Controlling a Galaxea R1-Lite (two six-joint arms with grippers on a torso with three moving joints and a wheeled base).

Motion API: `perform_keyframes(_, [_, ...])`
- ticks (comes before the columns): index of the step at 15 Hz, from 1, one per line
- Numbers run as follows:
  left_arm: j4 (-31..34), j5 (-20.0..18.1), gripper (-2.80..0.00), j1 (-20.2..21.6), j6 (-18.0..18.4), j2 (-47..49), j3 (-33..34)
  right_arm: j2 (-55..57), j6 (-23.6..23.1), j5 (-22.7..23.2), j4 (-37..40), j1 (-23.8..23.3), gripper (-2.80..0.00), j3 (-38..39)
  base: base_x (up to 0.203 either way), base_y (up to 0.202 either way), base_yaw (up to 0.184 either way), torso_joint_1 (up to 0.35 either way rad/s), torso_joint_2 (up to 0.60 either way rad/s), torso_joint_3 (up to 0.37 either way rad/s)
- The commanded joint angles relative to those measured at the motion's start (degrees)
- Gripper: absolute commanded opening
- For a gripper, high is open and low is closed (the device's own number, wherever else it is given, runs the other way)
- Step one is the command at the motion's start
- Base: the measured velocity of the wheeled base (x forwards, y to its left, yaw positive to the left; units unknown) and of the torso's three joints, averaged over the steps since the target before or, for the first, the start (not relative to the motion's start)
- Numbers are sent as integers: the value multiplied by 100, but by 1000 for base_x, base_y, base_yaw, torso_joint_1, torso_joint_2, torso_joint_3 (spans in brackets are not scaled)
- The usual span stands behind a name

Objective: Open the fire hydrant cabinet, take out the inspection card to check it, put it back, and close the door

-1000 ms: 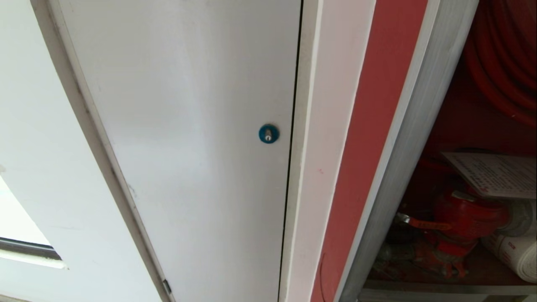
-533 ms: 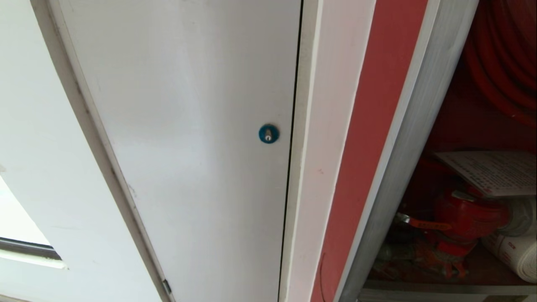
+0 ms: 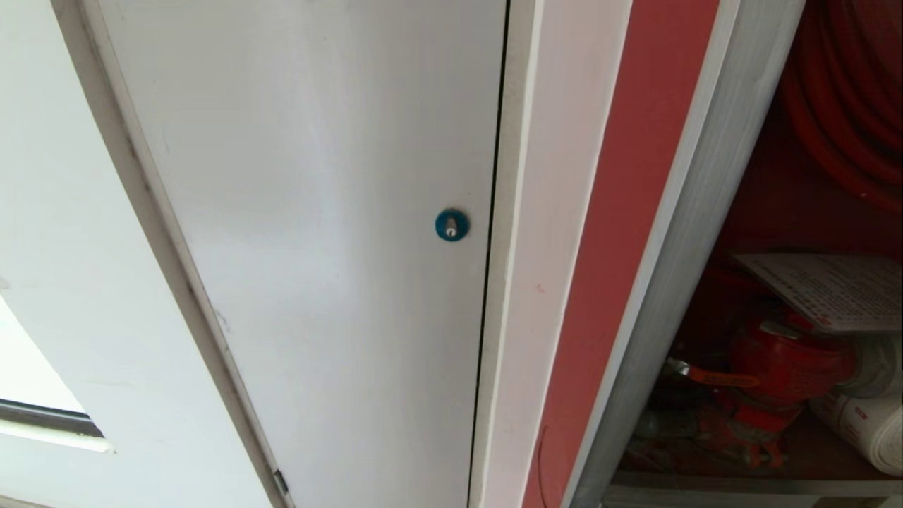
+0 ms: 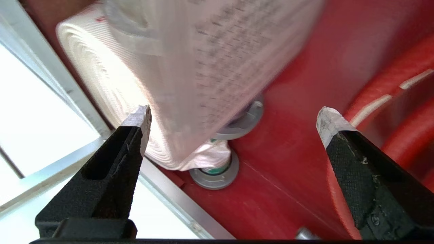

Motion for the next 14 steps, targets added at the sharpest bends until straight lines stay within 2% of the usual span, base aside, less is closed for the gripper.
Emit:
perform_keyframes(1, [-4,0,-280,-3,2,-6,35,-99,-58,2,18,0,0,113,0,0,0,0,0,0])
perform_keyframes(6, [-4,0,-280,-1,2,-6,35,-789,-94,2,37,-5,0,425,0,0,0,0,0,0])
perform_keyframes(12, [-4,0,-280,5,2,-6,35,-1997,-510,-70,101,0,0,976,0,0,0,0,0,0])
perform_keyframes(13, [-4,0,-280,5,2,-6,35,-2110,-526,-67,405,0,-280,938,0,0,0,0,0,0])
perform_keyframes(14, [-4,0,-280,-4,2,-6,35,-2287,-530,-62,802,0,-280,826,0,0,0,0,0,0])
